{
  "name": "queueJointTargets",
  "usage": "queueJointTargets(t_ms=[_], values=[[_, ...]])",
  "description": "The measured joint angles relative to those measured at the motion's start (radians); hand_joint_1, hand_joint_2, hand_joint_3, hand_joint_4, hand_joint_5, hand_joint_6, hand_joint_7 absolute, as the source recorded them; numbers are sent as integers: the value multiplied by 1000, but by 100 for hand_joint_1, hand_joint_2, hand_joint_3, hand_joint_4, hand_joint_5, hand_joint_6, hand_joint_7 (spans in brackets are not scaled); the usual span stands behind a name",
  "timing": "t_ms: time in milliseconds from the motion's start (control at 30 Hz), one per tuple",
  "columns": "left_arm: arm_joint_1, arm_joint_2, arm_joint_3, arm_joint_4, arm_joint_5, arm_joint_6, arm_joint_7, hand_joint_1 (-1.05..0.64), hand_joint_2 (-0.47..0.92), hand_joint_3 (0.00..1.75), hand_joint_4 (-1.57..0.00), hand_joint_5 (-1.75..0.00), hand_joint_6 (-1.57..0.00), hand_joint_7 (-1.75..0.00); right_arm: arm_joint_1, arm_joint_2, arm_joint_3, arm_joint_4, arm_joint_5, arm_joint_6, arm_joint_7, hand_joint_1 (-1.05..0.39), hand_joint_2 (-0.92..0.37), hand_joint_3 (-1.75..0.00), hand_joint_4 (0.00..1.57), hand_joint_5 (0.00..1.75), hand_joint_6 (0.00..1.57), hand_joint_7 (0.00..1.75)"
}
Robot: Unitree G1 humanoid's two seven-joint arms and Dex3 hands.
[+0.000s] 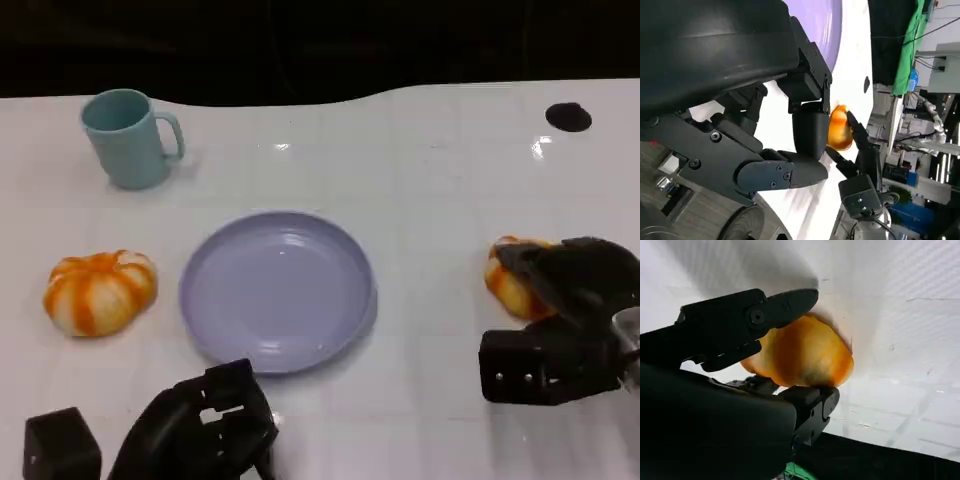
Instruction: Grasp the bread from the table and place it into the plate.
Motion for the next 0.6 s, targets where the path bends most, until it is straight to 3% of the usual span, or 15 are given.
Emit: queueJointTargets(t_ms=[33,133,200,233,267,333,400,500,533,600], values=[[0,0,0,-1,0,0,0,-59,70,60,-79,-175,-76,-143,-7,1,-3,15,11,-14,-21,-25,-91,-1,85,126,104,6],[1,0,0,-4,0,0,0,-58,70,59,-79,-175,-76,-143,-23,2,-6,66,35,-69,-88,-20,-92,-13,88,150,124,12],[2,0,0,-6,0,1,0,-59,70,59,-79,-175,-76,-143,-29,2,-5,103,42,-117,-142,-19,-92,-20,85,164,126,23],[2,0,0,-8,0,2,0,-59,70,59,-79,-175,-76,-142,-31,2,-4,120,46,-139,-169,-20,-92,-24,84,170,107,72],[3,0,-1,-10,0,4,0,-59,70,59,-79,-175,-75,-142,-33,2,-2,134,48,-160,-196,-20,-92,-25,84,172,93,107],[4,0,-1,-13,0,4,0,-58,70,59,-79,-175,-75,-142,-35,2,5,156,48,-190,-244,-21,-90,-25,84,174,80,137],[4,0,-2,-14,0,4,0,-58,70,59,-79,-175,-76,-142,-38,2,14,171,48,-210,-283,-20,-89,-24,83,175,74,151],[5,0,-2,-14,0,5,0,-58,70,59,-79,-175,-76,-142,-38,2,19,194,48,-246,-339,-17,-87,-24,82,175,71,157],[5,0,-2,-14,0,5,0,-58,70,59,-79,-175,-76,-142,-38,3,19,200,49,-255,-355,-16,-86,-24,82,175,74,146],[5,-1,-2,-14,0,5,0,-59,70,59,-78,-175,-76,-142,-38,6,20,206,49,-268,-386,-12,-84,-27,83,175,78,143]])
